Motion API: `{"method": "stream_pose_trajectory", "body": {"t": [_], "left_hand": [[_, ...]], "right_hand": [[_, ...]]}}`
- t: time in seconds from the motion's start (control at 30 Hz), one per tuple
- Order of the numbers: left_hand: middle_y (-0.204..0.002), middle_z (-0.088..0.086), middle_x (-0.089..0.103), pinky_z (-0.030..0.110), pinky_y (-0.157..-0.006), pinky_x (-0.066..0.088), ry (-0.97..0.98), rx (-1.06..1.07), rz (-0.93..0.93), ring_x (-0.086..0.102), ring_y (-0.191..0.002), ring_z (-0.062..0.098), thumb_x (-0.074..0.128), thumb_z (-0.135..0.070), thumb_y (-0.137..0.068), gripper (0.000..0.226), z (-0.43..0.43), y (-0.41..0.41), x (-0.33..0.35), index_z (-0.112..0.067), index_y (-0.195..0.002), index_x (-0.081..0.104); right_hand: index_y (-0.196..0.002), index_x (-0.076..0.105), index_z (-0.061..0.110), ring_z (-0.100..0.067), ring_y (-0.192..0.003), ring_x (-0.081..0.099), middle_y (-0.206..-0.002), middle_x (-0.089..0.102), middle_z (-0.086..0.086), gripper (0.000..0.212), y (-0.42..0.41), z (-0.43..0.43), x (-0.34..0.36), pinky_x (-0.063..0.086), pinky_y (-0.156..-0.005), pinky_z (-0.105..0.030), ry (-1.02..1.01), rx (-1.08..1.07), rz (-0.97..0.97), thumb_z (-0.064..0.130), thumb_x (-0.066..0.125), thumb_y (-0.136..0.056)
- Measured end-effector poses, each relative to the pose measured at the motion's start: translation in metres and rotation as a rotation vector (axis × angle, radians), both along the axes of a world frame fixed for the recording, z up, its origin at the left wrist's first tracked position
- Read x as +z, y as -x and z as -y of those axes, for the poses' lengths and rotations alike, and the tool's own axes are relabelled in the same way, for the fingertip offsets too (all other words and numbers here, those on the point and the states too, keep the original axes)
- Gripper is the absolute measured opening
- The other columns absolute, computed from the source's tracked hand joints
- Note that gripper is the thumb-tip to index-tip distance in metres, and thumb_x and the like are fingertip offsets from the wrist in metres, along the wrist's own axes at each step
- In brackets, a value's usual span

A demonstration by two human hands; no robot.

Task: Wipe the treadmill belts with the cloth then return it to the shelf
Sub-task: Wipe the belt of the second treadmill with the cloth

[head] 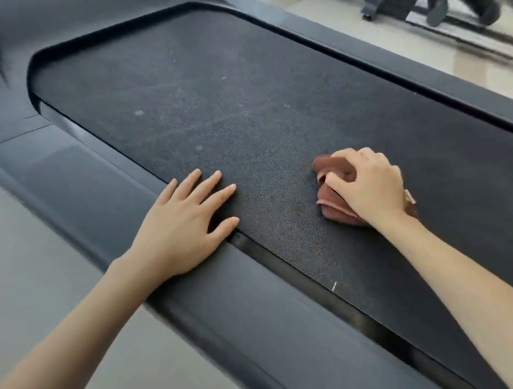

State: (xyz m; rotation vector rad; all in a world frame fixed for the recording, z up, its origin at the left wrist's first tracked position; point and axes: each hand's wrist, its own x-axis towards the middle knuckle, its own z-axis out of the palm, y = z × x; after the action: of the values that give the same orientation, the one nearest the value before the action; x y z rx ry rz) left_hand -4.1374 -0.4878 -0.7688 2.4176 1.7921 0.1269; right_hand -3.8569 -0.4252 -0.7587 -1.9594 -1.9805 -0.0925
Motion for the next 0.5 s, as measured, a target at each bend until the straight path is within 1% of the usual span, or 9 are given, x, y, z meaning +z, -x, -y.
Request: {"method": "stream_pose_trajectory", "body": {"t": [0.03, 0.07, 0.13, 0.23, 0.3, 0.37, 0.4, 0.47, 0.5], "left_hand": [[-0.157, -0.012, 0.007, 0.037, -0.117, 0.001, -0.007, 0.003, 0.006, 0.0, -0.145, 0.014, 0.01, -0.066, -0.087, 0.063, 0.0, 0.0, -0.001, -0.042, -0.146, 0.014], [-0.157, -0.012, 0.007, 0.037, -0.117, 0.001, -0.01, 0.004, 0.01, 0.0, -0.144, 0.015, 0.013, -0.064, -0.087, 0.063, -0.001, 0.001, -0.002, -0.042, -0.146, 0.014], [-0.157, -0.01, 0.008, 0.037, -0.117, 0.001, -0.017, -0.006, 0.014, 0.001, -0.144, 0.016, 0.018, -0.062, -0.087, 0.063, -0.002, 0.002, -0.003, -0.04, -0.146, 0.015], [-0.157, -0.009, 0.009, 0.038, -0.116, 0.001, -0.03, -0.024, 0.023, 0.002, -0.144, 0.017, 0.02, -0.062, -0.089, 0.062, -0.002, 0.002, -0.007, -0.039, -0.147, 0.016], [-0.157, -0.009, 0.007, 0.037, -0.115, 0.0, -0.041, -0.026, 0.016, 0.001, -0.144, 0.017, 0.018, -0.062, -0.089, 0.063, -0.002, 0.003, -0.009, -0.039, -0.147, 0.014], [-0.157, -0.009, 0.006, 0.036, -0.115, -0.001, -0.048, -0.019, 0.029, -0.001, -0.144, 0.017, 0.017, -0.062, -0.089, 0.063, -0.001, 0.004, -0.009, -0.039, -0.147, 0.013], [-0.157, -0.009, 0.005, 0.036, -0.115, -0.001, -0.05, -0.019, 0.039, -0.001, -0.145, 0.017, 0.017, -0.061, -0.089, 0.062, -0.002, 0.003, -0.009, -0.039, -0.147, 0.012], [-0.157, -0.009, 0.005, 0.036, -0.115, -0.001, -0.058, -0.019, 0.05, -0.001, -0.145, 0.017, 0.017, -0.061, -0.09, 0.062, -0.001, 0.003, -0.008, -0.038, -0.147, 0.012], [-0.157, -0.009, 0.006, 0.036, -0.115, -0.001, -0.066, -0.011, 0.053, -0.001, -0.145, 0.017, 0.017, -0.061, -0.089, 0.063, -0.001, 0.003, -0.008, -0.037, -0.147, 0.013]], "right_hand": [[-0.111, 0.061, 0.032, -0.03, -0.108, 0.049, -0.11, 0.059, -0.004, 0.032, 0.015, -0.008, -0.003, 0.034, -0.087, -0.04, -0.008, -0.111, 0.013, 0.045, 0.053, -0.083], [-0.112, 0.059, 0.032, -0.03, -0.109, 0.047, -0.113, 0.057, -0.005, 0.033, 0.029, -0.011, -0.006, 0.033, -0.088, -0.041, -0.011, -0.177, 0.032, 0.047, 0.052, -0.084], [-0.114, 0.058, 0.033, -0.029, -0.109, 0.046, -0.114, 0.055, -0.004, 0.035, 0.052, -0.006, -0.008, 0.032, -0.088, -0.041, -0.006, -0.161, 0.071, 0.048, 0.05, -0.084], [-0.111, 0.06, 0.036, -0.024, -0.104, 0.047, -0.106, 0.055, 0.001, 0.033, 0.066, 0.027, -0.006, 0.033, -0.085, -0.04, 0.013, 0.032, 0.058, 0.047, 0.053, -0.081], [-0.108, 0.062, 0.036, -0.02, -0.099, 0.049, -0.102, 0.056, 0.005, 0.036, 0.064, 0.058, -0.001, 0.034, -0.084, -0.038, 0.03, 0.175, 0.033, 0.048, 0.049, -0.077], [-0.106, 0.064, 0.035, -0.015, -0.097, 0.048, -0.101, 0.055, 0.01, 0.04, 0.051, 0.085, 0.007, 0.035, -0.085, -0.038, 0.112, 0.321, -0.001, 0.049, 0.045, -0.073], [-0.106, 0.064, 0.035, -0.012, -0.096, 0.047, -0.101, 0.054, 0.011, 0.04, 0.041, 0.093, 0.012, 0.036, -0.087, -0.037, 0.168, 0.385, -0.014, 0.048, 0.046, -0.073], [-0.106, 0.065, 0.034, -0.01, -0.094, 0.046, -0.1, 0.053, 0.011, 0.038, 0.028, 0.098, 0.019, 0.036, -0.089, -0.036, 0.234, 0.47, -0.018, 0.046, 0.05, -0.073], [-0.104, 0.066, 0.032, -0.012, -0.092, 0.048, -0.098, 0.054, 0.01, 0.037, 0.027, 0.096, 0.019, 0.037, -0.087, -0.037, 0.219, 0.488, -0.012, 0.045, 0.052, -0.072]]}}
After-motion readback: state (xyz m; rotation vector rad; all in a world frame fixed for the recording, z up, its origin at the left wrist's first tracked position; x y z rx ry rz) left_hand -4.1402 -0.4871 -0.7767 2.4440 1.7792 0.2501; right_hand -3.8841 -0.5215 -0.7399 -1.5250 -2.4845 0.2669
